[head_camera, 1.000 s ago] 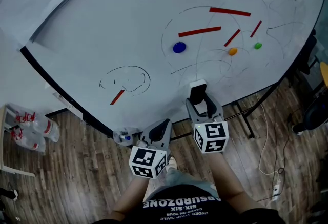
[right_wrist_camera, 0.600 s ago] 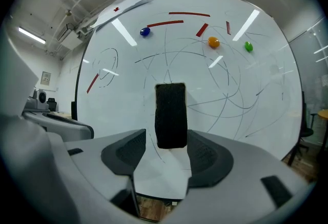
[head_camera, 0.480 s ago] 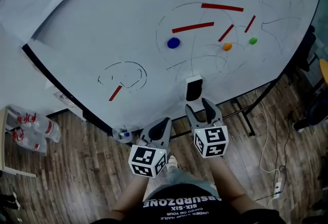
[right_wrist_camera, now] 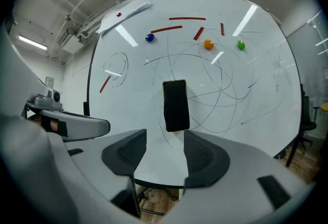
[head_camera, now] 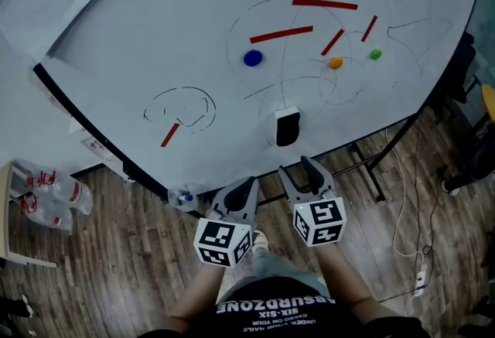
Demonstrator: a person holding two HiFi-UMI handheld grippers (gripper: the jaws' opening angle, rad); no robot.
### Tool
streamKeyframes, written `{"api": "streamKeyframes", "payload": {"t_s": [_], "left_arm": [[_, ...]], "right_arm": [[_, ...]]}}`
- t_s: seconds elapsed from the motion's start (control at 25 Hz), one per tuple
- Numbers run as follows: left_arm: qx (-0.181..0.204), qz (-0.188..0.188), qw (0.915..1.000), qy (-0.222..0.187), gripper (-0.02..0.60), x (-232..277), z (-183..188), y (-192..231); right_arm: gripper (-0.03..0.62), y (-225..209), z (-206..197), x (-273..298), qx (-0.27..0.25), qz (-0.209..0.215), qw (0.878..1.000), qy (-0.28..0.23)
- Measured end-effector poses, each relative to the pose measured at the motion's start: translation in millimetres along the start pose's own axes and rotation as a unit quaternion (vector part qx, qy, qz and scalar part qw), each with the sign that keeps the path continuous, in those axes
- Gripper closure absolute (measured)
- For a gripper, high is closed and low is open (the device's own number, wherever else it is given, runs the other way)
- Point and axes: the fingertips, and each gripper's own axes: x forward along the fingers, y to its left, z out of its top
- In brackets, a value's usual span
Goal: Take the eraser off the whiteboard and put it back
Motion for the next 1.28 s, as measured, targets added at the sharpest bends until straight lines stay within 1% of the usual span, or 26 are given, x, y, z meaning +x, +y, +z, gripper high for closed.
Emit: {"api": "streamKeyframes", "payload": {"t_s": [0.16, 0.2, 0.32, 0.4, 0.48, 0.6, 0.76, 1.28], "left_arm": [[0.0, -0.001, 1.0, 0.0, 0.574, -1.6, -1.5, -5.3], [0.0, -0.002, 1.0, -0.001, 0.574, -2.2, -1.7, -6.7], [-0.001, -0.004, 1.0, -0.004, 0.574, -3.9, -1.4, -10.6], [-0.001, -0.004, 1.0, -0.004, 0.574, -5.0, -1.2, -12.7], [0.0, -0.003, 1.0, -0.005, 0.574, -6.0, -1.2, -14.3], [0.0, -0.003, 1.0, -0.006, 0.574, -7.4, -1.5, -17.1], [0.0, -0.003, 1.0, -0.007, 0.574, -8.8, -1.8, -21.0], [0.002, -0.003, 1.0, -0.006, 0.574, -11.8, -3.3, -29.3]], "right_arm": [[0.419, 6.2, -3.0, -10.2, 0.0, 0.009, 1.0, -0.001], [0.44, 7.6, -3.4, -12.9, -0.001, 0.01, 1.0, -0.002], [0.529, 10.8, -3.4, -20.8, -0.007, 0.009, 1.0, -0.006], [0.566, 13.1, -3.1, -25.3, -0.009, 0.011, 1.0, -0.008], [0.587, 15.4, -2.6, -29.0, -0.01, 0.013, 1.0, -0.009], [0.595, 18.1, -3.0, -33.8, -0.011, 0.016, 1.0, -0.007], [0.595, 19.8, -3.4, -38.2, -0.018, 0.017, 1.0, -0.003], [0.595, 22.7, -3.3, -45.8, -0.02, 0.023, 1.0, -0.001]]}}
